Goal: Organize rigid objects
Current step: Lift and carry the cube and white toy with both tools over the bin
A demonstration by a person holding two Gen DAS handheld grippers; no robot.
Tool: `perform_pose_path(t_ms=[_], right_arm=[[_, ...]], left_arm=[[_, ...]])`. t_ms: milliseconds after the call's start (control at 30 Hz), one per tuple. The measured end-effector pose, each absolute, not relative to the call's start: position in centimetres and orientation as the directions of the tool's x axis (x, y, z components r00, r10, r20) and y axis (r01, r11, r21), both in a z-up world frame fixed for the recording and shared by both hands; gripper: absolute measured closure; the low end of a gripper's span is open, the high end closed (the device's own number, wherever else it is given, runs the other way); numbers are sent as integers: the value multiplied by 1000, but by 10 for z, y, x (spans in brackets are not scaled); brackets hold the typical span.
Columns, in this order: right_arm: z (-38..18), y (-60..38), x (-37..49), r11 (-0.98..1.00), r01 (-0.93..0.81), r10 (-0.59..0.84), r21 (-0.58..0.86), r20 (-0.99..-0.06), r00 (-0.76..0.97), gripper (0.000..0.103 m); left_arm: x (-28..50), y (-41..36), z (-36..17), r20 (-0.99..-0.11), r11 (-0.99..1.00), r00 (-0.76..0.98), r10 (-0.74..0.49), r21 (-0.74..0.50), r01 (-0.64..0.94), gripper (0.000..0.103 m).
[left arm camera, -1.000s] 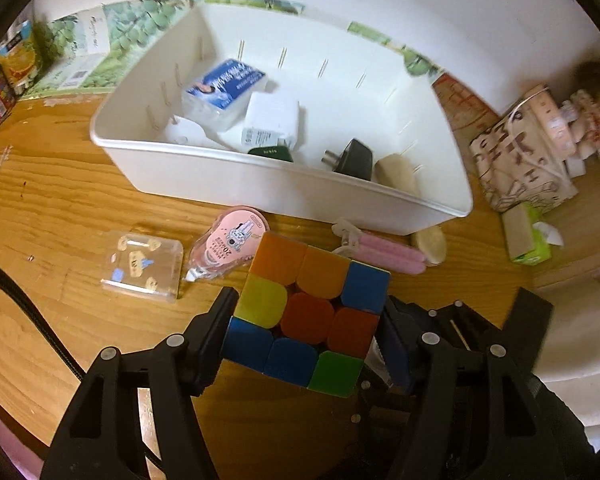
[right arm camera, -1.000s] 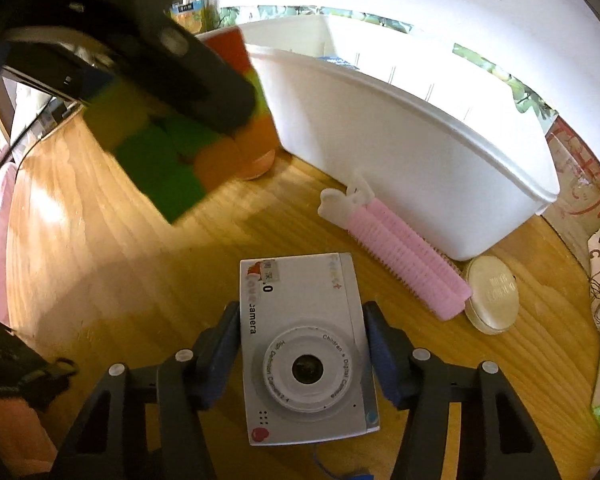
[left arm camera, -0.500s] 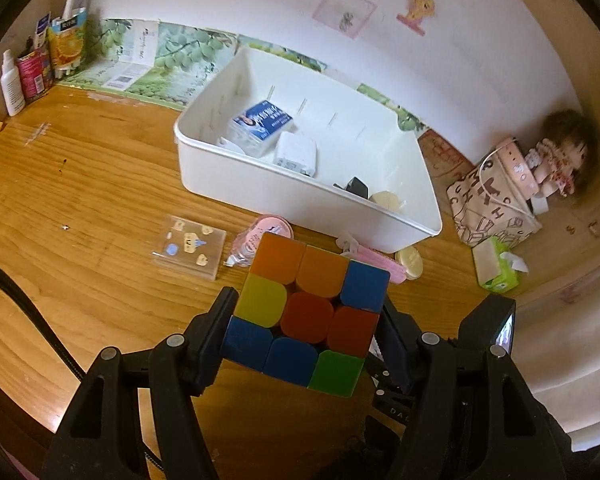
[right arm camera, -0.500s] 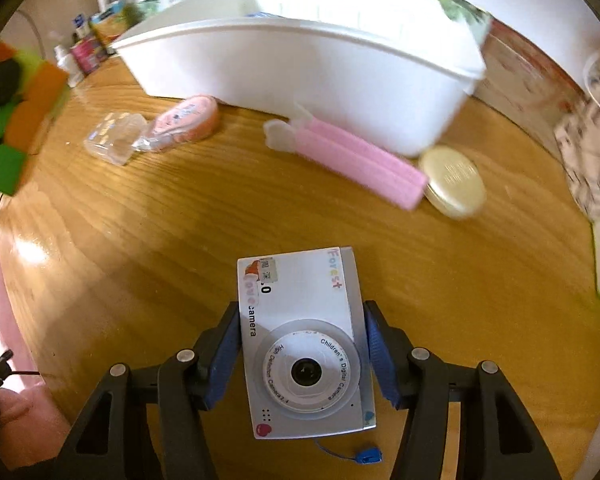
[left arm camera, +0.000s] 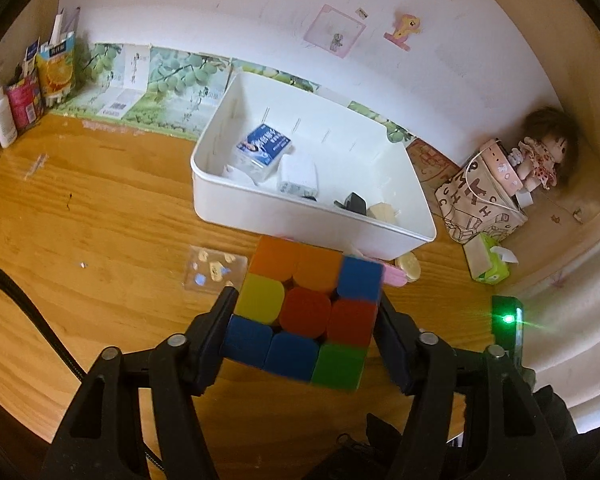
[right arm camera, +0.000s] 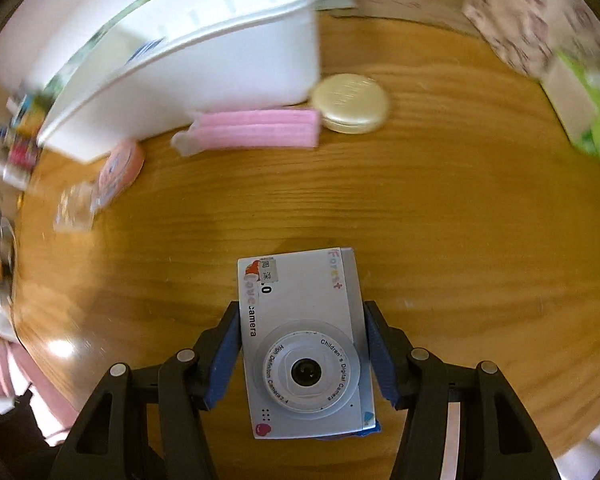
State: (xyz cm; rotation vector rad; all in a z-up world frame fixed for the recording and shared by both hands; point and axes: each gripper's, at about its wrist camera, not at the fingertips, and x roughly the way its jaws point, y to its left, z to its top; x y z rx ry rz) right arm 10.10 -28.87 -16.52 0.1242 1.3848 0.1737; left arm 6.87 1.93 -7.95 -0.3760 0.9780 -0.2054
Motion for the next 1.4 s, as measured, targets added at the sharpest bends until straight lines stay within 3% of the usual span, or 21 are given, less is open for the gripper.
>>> perform_pose_path(t_ms=[67,433,1000,1400], right_arm=[[-161,-300,99,976,5,211,216,-961,180,44],[-107,-314,94,953,113,241,281,-930,278,44],[-36,-259,173,966,-5,234,257,-872,431,44],[-38,-232,235,969,-115,245,217,-844,477,44]], left_arm=[[73,24,-78,-767,917,543,-342,-398,16,43],[93,45,-63,-745,907,546,-384,-415,71,43],[144,61,-31,-687,891,594,-419,-438,121,43],[193,38,-31,-684,902,603,-411,-403,157,43]])
